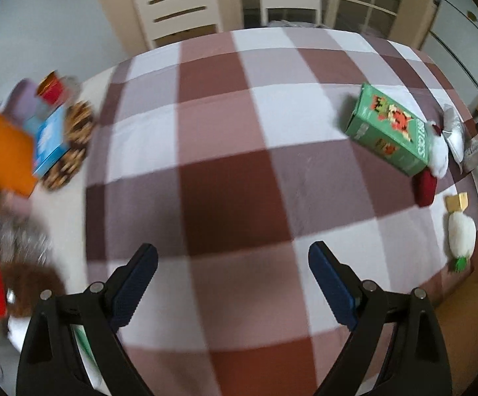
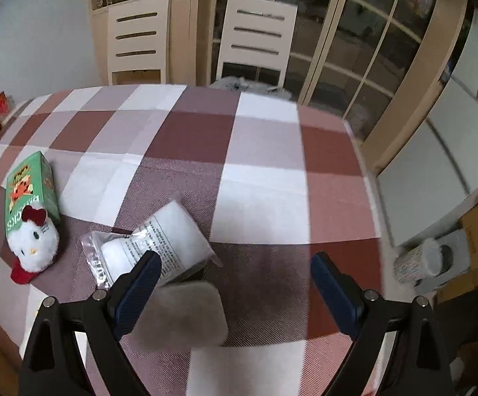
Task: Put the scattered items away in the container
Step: 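Move the left tool to the green BRICKS box while the right tool reaches the cotton-swab box, then close the left tool on the green BRICKS box while the right tool grasps the cotton-swab box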
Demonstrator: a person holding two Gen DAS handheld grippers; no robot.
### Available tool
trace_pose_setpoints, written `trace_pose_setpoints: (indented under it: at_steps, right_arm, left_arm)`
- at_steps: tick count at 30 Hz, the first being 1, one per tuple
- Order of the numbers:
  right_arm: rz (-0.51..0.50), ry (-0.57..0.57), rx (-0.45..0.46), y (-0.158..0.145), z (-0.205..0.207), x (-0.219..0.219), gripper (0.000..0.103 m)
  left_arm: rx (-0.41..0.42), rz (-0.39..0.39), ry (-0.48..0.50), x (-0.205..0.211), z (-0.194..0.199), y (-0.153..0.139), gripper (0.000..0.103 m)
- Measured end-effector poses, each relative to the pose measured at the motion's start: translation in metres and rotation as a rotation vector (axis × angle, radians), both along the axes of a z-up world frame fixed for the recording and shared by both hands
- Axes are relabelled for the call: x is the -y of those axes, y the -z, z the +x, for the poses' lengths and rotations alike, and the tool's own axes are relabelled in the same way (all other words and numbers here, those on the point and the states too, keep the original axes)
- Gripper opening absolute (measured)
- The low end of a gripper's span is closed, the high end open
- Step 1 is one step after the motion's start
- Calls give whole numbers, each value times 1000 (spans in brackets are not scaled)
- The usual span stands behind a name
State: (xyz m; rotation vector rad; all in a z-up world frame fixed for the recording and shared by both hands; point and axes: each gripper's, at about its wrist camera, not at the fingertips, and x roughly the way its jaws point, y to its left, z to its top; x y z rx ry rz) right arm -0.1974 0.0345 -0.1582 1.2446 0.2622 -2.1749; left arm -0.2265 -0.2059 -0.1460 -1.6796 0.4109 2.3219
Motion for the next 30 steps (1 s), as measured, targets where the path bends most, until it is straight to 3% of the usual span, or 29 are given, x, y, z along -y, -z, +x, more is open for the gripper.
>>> trace_pose_setpoints:
  at_steps: [6,10,16,18,21,25,30]
  right_arm:
    - [2,60,98,10,43,-51,94]
    - [-9,81,85,10,70,-78,94]
    - [-41,92,93,2,88,-79,94]
    - [-40,77,85,0,93,-76,94]
    - [-25,38,73,1,104,-71,94]
    - [-22,-2,85,3,113,-71,94]
    - [-36,-11,88,0,110,-77,94]
  left_arm:
    - [73,197,42,-52,-25,0,94]
    - [95,221,125,-119,-43,0,94]
    - [156,83,108,-211,-85,34,94]
    - [160,60,99,-230,-93,40,94]
    - [143,-51,90,-245,-99,49,94]
    - [225,-169,116,-222,-86,70,95]
    - [380,-228,199,-131,-38,93,95]
